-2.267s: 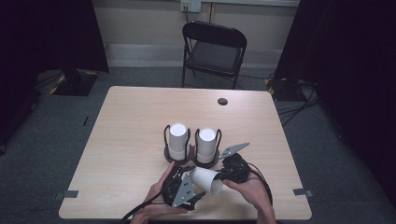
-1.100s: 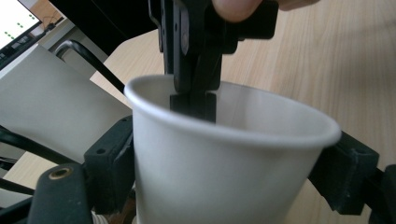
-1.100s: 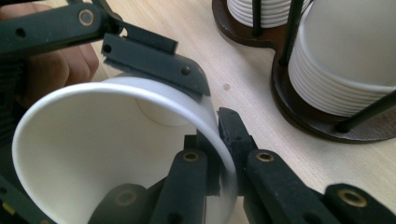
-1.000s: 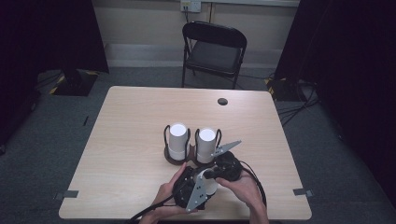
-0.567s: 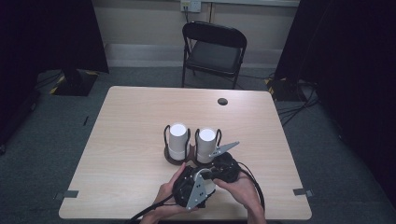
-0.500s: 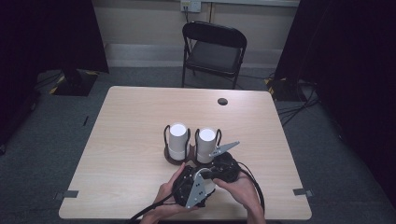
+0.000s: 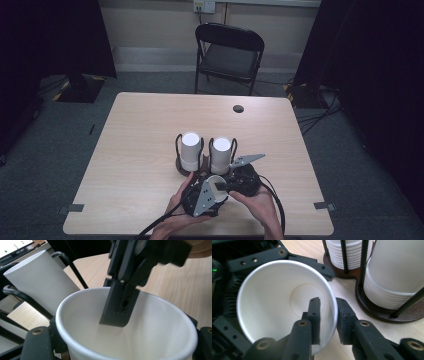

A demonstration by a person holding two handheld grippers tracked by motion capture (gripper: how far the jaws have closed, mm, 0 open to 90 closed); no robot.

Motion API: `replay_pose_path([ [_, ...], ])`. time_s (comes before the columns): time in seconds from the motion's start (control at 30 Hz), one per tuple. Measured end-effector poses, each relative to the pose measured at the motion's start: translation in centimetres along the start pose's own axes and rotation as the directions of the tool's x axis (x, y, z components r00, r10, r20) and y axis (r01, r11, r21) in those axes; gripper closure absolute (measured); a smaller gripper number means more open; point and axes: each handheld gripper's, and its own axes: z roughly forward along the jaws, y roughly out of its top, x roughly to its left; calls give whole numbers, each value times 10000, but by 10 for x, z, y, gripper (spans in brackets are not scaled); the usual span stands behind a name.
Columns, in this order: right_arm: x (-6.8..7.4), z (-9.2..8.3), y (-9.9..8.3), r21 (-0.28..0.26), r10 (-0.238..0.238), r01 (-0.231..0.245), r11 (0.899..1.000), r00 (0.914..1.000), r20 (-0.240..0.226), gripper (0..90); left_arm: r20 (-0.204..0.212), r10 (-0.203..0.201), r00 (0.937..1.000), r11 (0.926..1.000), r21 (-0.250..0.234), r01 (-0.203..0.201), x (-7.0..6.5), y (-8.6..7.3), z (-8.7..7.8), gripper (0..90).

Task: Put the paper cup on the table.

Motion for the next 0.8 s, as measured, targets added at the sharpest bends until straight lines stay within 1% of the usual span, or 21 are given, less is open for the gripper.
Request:
replay_pose_path([
  [0.03,0,-3,-1,-357,23,-19,9994,9999,118,724,23,-191,9998,9998,-69,191,1,-1,0,235],
  [0.07,0,-4,-2,-485,59,-55,9988,9999,101,714,-5,-228,9997,9997,10,228,2,-1,0,235],
  [0.1,0,-5,-2,-607,38,-31,9982,9999,114,706,23,-611,9981,9981,-101,611,4,-3,0,235],
  [0.17,0,-7,-3,-733,84,-76,9973,9999,106,692,40,-841,9964,9963,-158,842,6,-4,0,235],
  [0.2,0,-7,-3,-733,84,-76,9973,9999,106,692,40,-841,9964,9963,-158,842,6,-4,0,235],
  [0.23,0,-7,-4,-847,152,-137,9963,9997,177,676,-6,-843,9964,9964,-43,843,7,-5,0,235],
  [0.27,-1,-7,-5,-914,194,-178,9957,9997,170,673,-4,-1008,9949,9948,-129,1008,7,-6,0,235],
  [0.33,-1,-7,-6,-1005,153,-134,9948,9997,181,664,2,-1094,9940,9940,-73,1094,9,-8,0,235],
  [0.37,-2,-8,-7,-1259,108,-70,9920,9995,298,653,49,-1212,9926,9926,-55,1212,11,-9,0,235],
  [0.4,-2,-8,-7,-1405,47,-4,9901,9995,302,647,49,-1212,9926,9926,-55,1212,11,-9,0,235],
  [0.43,-2,-9,-7,-1603,27,24,9871,9995,313,644,106,-1448,9894,9894,-125,1450,12,-10,0,235],
  [0.47,-3,-10,-7,-1774,29,25,9841,9995,301,642,92,-1540,9880,9880,-128,1541,13,-11,-1,235],
  [0.5,-3,-10,-7,-1774,29,25,9841,9995,301,642,92,-1540,9880,9880,-128,1541,13,-11,-1,235],
  [0.57,-3,-12,-8,-2040,60,16,9790,9993,368,630,110,-1737,9847,9844,-251,1740,14,-12,-2,235],
  [0.6,-3,-13,-8,-2169,87,2,9762,9992,401,623,103,-1768,9842,9839,-227,1770,14,-12,-2,235],
  [0.63,-4,-14,-10,-2392,206,-86,9709,9986,480,598,97,-1891,9819,9815,-288,1893,15,-13,-2,235],
  [0.7,-5,-15,-11,-2469,287,-143,9689,9981,549,583,97,-2004,9797,9791,-320,2006,16,-15,-4,235],
  [0.73,-6,-16,-14,-2511,430,-231,9677,9963,739,553,103,-2218,9750,9742,-403,2220,17,-16,-4,234],
  [0.77,-6,-16,-14,-2511,430,-231,9677,9963,739,553,97,-2272,9738,9732,-357,2274,18,-17,-5,234],
  [0.8,-7,-16,-17,-2657,531,-293,9636,9952,828,529,82,-2415,9704,9696,-392,2417,19,-18,-5,234],
])
